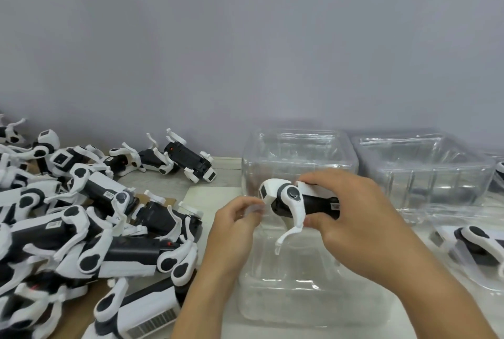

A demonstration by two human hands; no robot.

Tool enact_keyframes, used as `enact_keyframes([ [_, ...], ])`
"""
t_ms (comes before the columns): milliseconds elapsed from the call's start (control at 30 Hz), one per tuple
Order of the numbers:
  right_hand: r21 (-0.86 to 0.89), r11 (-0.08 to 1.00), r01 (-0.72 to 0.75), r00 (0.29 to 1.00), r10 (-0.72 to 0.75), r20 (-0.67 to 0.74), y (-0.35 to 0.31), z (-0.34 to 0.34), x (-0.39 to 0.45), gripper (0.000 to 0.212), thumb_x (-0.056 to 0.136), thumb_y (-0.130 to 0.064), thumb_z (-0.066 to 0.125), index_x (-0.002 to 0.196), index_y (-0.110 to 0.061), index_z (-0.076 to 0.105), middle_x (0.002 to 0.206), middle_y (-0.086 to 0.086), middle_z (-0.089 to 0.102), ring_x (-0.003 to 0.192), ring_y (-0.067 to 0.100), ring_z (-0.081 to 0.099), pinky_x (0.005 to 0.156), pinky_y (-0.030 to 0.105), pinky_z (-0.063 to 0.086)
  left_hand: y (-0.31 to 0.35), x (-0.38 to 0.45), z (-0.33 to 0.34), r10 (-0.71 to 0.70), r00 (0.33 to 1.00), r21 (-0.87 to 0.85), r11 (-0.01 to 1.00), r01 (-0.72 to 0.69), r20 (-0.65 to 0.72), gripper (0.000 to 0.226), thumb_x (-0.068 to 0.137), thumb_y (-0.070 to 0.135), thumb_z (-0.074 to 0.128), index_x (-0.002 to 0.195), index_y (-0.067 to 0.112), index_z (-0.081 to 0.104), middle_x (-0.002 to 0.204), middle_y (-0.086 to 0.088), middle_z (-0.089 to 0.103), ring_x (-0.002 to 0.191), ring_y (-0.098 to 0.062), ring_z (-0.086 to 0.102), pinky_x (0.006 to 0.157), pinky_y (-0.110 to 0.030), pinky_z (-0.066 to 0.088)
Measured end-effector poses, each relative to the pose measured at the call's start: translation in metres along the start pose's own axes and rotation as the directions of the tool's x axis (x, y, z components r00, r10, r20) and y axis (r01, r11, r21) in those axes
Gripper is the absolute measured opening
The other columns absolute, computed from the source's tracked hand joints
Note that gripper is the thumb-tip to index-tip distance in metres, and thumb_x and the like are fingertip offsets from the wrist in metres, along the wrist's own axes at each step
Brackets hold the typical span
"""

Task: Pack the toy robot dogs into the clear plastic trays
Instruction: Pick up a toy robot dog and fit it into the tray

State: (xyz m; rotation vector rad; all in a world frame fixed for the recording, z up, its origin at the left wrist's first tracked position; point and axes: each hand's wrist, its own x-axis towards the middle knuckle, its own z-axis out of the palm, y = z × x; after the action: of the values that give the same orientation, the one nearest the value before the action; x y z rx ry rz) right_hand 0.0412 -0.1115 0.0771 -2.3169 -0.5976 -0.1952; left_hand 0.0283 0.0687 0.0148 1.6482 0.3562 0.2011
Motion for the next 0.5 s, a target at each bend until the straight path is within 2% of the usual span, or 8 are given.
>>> enact_keyframes([
  [67, -0.015, 1.000, 0.017, 1.000, -0.017, 0.006, -0.0009, 0.0023, 0.0008, 0.029, 0.077, -0.018, 0.079, 0.096, -0.036, 0.065, 0.093, -0.021, 0.063, 0.093, 0.004, 0.056, 0.083, 0.034, 0.050, -0.0017, 0.0010, 0.0004, -0.018, 1.000, -0.042, 0.999, 0.018, 0.007, 0.019, 0.089, 0.008, 0.063, 0.085, 0.021, 0.076, 0.088, 0.000, 0.074, 0.094, -0.022, 0.067, 0.088, -0.036, 0.048],
  [100, 0.006, 1.000, 0.021, 1.000, -0.021, -0.001, -0.0016, 0.0028, 0.0012, 0.030, 0.077, -0.018, 0.079, 0.096, -0.037, 0.065, 0.093, -0.021, 0.063, 0.093, 0.004, 0.057, 0.082, 0.032, 0.050, -0.0028, 0.0016, 0.0004, -0.018, 1.000, -0.048, 0.999, 0.019, 0.011, 0.019, 0.089, 0.008, 0.062, 0.083, 0.021, 0.075, 0.087, -0.001, 0.073, 0.093, -0.025, 0.066, 0.088, -0.039, 0.047],
  [200, 0.100, 0.995, 0.010, 1.000, -0.009, -0.007, -0.0040, 0.0019, 0.0008, 0.032, 0.078, -0.018, 0.080, 0.097, -0.039, 0.064, 0.096, -0.024, 0.064, 0.094, 0.000, 0.058, 0.078, 0.021, 0.050, -0.0049, 0.0024, -0.0009, -0.035, 0.999, -0.052, 0.998, 0.036, 0.019, 0.024, 0.086, 0.006, 0.060, 0.075, 0.023, 0.072, 0.073, 0.004, 0.066, 0.083, -0.024, 0.059, 0.080, -0.039, 0.042],
  [267, 0.062, 0.998, -0.019, 0.998, 0.016, 0.053, -0.0033, 0.0015, 0.0001, 0.030, 0.077, -0.021, 0.080, 0.098, -0.036, 0.065, 0.095, -0.021, 0.065, 0.091, 0.003, 0.059, 0.081, 0.029, 0.052, -0.0042, 0.0021, -0.0008, -0.019, 0.999, -0.055, 0.998, 0.021, 0.035, 0.022, 0.087, 0.006, 0.059, 0.079, 0.021, 0.074, 0.076, -0.003, 0.067, 0.085, -0.026, 0.061, 0.081, -0.042, 0.044],
  [333, -0.029, 0.998, -0.061, 0.991, 0.064, 0.121, -0.0014, 0.0014, -0.0010, 0.031, 0.076, -0.023, 0.080, 0.099, -0.036, 0.064, 0.093, -0.019, 0.065, 0.089, 0.005, 0.059, 0.082, 0.035, 0.052, -0.0022, 0.0017, 0.0004, -0.004, 1.000, -0.072, 0.997, 0.006, 0.029, 0.021, 0.088, 0.007, 0.061, 0.084, 0.020, 0.077, 0.087, -0.005, 0.074, 0.095, -0.025, 0.067, 0.088, -0.042, 0.049],
  [433, -0.104, 0.989, -0.109, 0.980, 0.124, 0.152, -0.0006, 0.0043, -0.0026, 0.032, 0.076, -0.025, 0.079, 0.099, -0.041, 0.064, 0.093, -0.023, 0.063, 0.088, 0.005, 0.058, 0.082, 0.035, 0.051, -0.0005, 0.0019, 0.0022, -0.003, 1.000, -0.082, 0.997, 0.005, 0.028, 0.026, 0.086, 0.005, 0.061, 0.082, 0.024, 0.079, 0.089, 0.002, 0.077, 0.099, -0.020, 0.069, 0.093, -0.039, 0.050],
  [500, -0.111, 0.987, -0.114, 0.981, 0.129, 0.143, -0.0013, 0.0085, -0.0023, 0.033, 0.076, -0.025, 0.079, 0.101, -0.041, 0.063, 0.094, -0.023, 0.062, 0.088, 0.005, 0.057, 0.081, 0.033, 0.051, -0.0012, 0.0029, 0.0025, -0.007, 0.999, -0.091, 0.996, 0.011, 0.038, 0.027, 0.088, 0.005, 0.058, 0.083, 0.022, 0.079, 0.090, -0.001, 0.077, 0.100, -0.023, 0.070, 0.098, -0.045, 0.050],
])
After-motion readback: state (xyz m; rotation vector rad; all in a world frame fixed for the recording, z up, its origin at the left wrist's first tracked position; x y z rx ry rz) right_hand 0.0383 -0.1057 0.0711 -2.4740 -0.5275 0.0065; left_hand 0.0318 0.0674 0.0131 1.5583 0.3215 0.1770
